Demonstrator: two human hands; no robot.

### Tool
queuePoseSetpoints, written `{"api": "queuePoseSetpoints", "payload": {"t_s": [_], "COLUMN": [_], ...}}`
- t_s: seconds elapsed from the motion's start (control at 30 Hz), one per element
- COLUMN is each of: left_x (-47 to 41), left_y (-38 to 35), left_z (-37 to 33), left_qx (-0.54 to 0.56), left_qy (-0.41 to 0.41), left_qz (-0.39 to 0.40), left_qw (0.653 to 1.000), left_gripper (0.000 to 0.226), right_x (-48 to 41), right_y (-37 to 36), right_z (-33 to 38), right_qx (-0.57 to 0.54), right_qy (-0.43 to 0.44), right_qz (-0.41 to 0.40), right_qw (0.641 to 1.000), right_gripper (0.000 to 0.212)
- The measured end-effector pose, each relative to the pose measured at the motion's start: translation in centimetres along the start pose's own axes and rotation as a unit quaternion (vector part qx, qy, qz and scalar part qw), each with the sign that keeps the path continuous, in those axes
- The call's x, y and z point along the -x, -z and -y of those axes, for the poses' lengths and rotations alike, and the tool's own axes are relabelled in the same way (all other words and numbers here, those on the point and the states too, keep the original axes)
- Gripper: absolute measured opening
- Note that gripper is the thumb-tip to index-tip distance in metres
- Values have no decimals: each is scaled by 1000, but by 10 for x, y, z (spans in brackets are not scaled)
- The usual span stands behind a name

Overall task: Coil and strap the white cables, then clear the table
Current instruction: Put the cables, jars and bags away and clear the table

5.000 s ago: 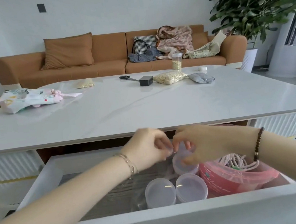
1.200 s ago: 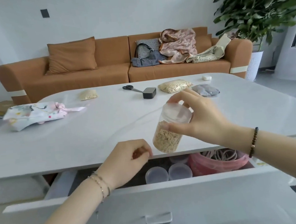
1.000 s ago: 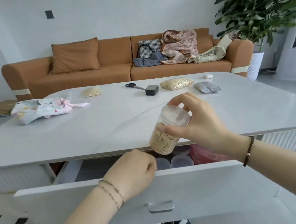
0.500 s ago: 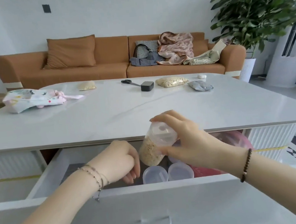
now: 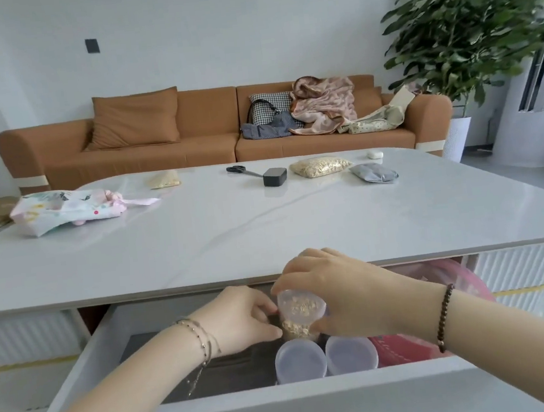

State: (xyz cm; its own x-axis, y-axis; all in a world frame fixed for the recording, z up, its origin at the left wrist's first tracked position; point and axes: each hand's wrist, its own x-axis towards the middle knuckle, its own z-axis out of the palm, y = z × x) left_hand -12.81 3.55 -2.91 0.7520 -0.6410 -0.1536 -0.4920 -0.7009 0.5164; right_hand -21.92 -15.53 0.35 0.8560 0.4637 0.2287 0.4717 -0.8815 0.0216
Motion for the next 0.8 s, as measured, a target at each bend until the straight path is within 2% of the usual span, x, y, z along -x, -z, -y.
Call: {"api": "queuePoseSetpoints", "payload": {"t_s": [0.07, 0.13, 0.27, 0.43, 0.6, 0.8], "left_x": [-3, -3, 0, 10, 14, 13], "left_y": [-13, -23, -38, -44, -55, -55], "left_z": [5, 7, 1, 3, -2, 5], "left_qx": [-13, -17, -10, -24, -7, 34], "left_qy": [-2, 0, 9, 28, 18, 46], "left_qz": [12, 6, 11, 67, 67, 68], "left_qw": [1000, 1000, 1000, 997, 998, 996], "left_gripper": [35, 35, 30, 56, 47, 51], "right_x": [2, 3, 4, 7, 8, 7], "right_y": [-4, -7, -14, -24, -32, -35], "right_z": [1, 4, 8, 12, 17, 16], "right_qx": [92, 128, 88, 58, 24, 25], "right_qy": [5, -11, -56, -78, -77, -70], "right_qz": [-2, 20, 63, 91, 141, 171], "right_qw": [996, 992, 993, 991, 987, 982], "right_gripper": [51, 53, 62, 60, 58, 55]}}
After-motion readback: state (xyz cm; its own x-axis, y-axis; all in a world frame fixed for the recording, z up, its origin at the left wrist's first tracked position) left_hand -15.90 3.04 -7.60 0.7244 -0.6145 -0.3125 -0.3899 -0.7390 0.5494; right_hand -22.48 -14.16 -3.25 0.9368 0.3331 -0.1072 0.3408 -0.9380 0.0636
